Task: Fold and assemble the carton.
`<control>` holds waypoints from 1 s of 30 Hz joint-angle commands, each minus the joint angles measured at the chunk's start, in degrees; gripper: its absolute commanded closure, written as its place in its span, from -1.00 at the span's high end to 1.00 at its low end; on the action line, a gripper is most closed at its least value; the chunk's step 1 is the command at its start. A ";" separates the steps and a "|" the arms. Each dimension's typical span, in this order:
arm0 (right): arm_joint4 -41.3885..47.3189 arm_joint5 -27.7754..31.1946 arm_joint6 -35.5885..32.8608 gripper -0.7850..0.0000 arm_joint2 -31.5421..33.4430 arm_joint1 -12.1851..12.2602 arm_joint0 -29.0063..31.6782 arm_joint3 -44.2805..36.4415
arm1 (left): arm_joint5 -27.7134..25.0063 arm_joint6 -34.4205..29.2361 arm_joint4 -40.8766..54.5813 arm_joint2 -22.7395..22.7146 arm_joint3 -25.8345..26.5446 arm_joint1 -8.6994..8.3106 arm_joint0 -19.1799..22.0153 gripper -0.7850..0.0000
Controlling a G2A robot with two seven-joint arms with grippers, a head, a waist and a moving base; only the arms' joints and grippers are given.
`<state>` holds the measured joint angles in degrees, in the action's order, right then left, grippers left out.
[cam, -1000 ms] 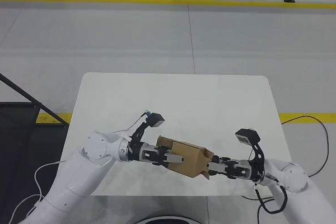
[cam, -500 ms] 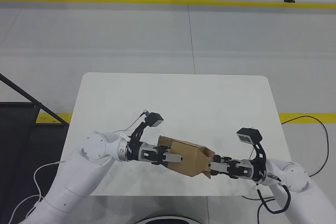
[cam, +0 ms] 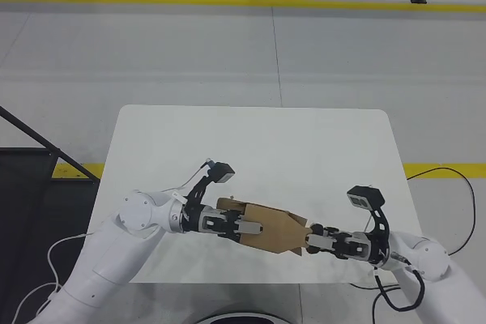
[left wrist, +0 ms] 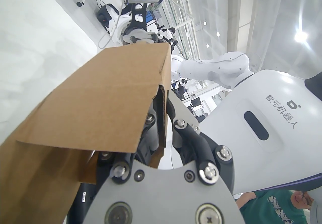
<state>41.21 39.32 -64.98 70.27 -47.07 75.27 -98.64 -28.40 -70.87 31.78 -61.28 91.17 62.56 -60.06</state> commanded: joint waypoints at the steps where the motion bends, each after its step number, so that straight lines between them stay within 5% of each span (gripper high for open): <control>1: 0.05 0.03 0.03 -0.87 -0.18 0.13 -0.12 -0.02 | -0.03 -0.01 -0.09 -0.08 -0.02 -0.02 -0.04 -1.00; 4: 0.12 0.02 0.02 -0.42 -0.35 0.33 -0.22 0.16 | 0.00 0.02 -0.16 -0.13 0.05 -0.03 -0.11 -1.00; 13: 0.83 1.85 1.85 0.40 1.76 1.40 2.15 -0.19 | 0.07 -0.11 -0.09 -0.29 0.07 -0.06 -0.14 -1.00; 20: -0.85 3.70 3.70 0.58 3.84 2.34 4.57 0.05 | 0.13 -0.39 0.05 -0.27 -0.04 -0.05 0.02 -1.00; 30: -2.54 1.89 1.90 0.57 -0.23 2.35 1.70 -0.33 | 0.40 -0.27 -0.28 0.04 -0.14 0.03 0.33 -1.00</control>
<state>38.91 41.50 -62.79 70.74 -44.65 77.64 -99.10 -28.00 -71.15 31.55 -61.28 91.04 62.58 -59.75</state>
